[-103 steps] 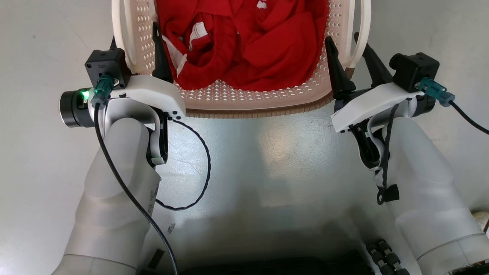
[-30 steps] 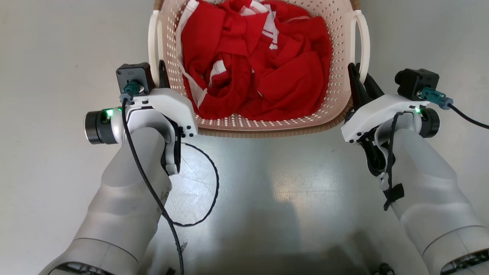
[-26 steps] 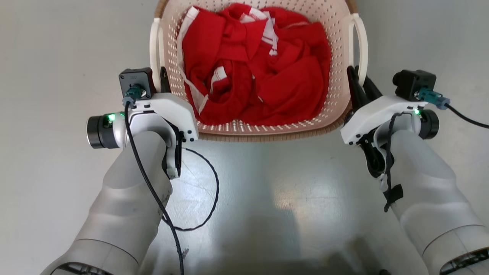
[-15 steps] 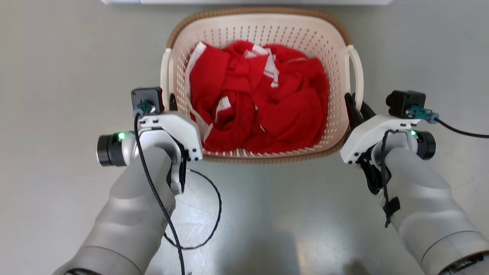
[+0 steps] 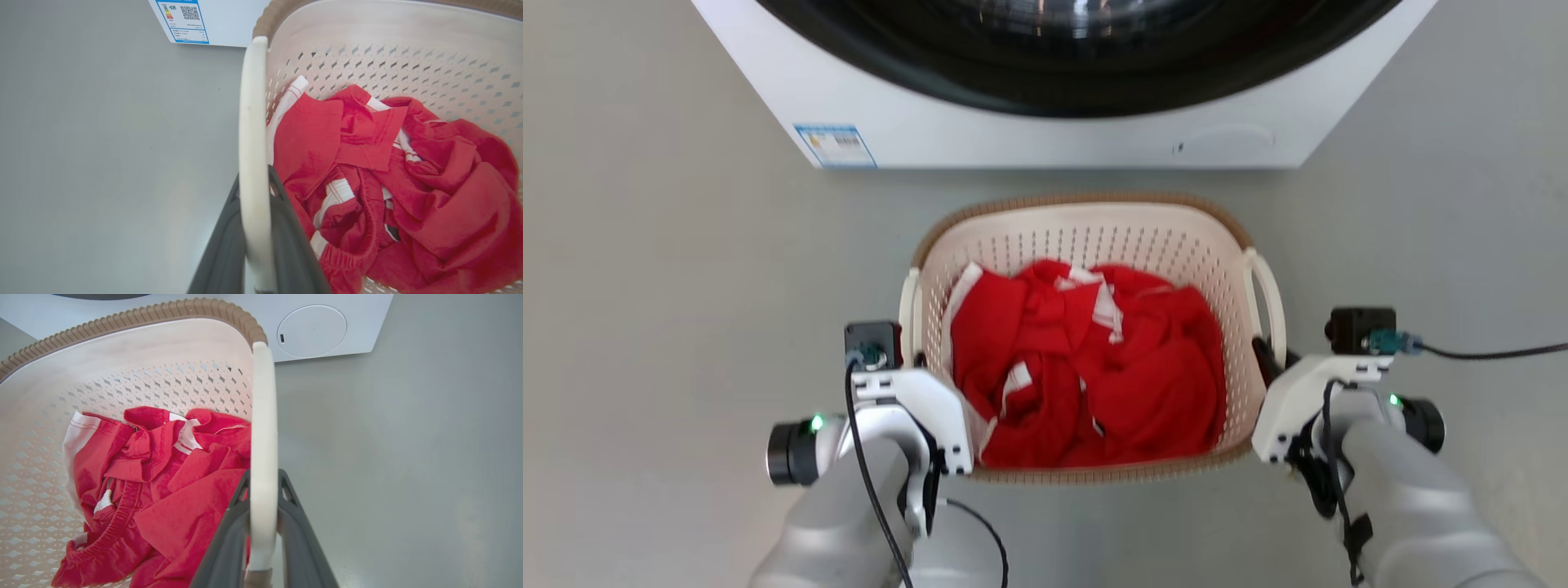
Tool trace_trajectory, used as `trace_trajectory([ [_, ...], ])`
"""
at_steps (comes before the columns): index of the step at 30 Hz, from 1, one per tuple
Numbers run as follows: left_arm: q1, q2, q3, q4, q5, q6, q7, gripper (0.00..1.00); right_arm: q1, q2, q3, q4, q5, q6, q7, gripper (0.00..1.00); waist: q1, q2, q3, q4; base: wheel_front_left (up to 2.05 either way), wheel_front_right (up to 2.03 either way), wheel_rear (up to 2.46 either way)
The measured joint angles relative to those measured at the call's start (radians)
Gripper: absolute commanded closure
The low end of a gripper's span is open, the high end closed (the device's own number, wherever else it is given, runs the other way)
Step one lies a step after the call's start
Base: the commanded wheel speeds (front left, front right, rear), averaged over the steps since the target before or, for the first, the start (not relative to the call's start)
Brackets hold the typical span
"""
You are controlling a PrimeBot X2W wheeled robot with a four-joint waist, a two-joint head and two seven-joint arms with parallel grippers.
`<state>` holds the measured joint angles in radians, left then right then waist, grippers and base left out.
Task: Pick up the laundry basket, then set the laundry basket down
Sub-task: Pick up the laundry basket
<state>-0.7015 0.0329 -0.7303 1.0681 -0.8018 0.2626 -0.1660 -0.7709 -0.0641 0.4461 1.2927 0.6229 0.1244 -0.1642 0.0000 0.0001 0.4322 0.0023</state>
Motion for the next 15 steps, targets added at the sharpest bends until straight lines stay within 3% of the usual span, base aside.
trace_trajectory([
  [15, 0.154, 0.001, -0.148, 0.024, -0.135, -0.004, 0.043, 1.0, 0.177, 0.006, 0.029, 0.009, 0.01, 0.0, 0.101, 1.0, 0.0, 0.0, -0.266, 0.0, 0.0, 0.0, 0.0],
])
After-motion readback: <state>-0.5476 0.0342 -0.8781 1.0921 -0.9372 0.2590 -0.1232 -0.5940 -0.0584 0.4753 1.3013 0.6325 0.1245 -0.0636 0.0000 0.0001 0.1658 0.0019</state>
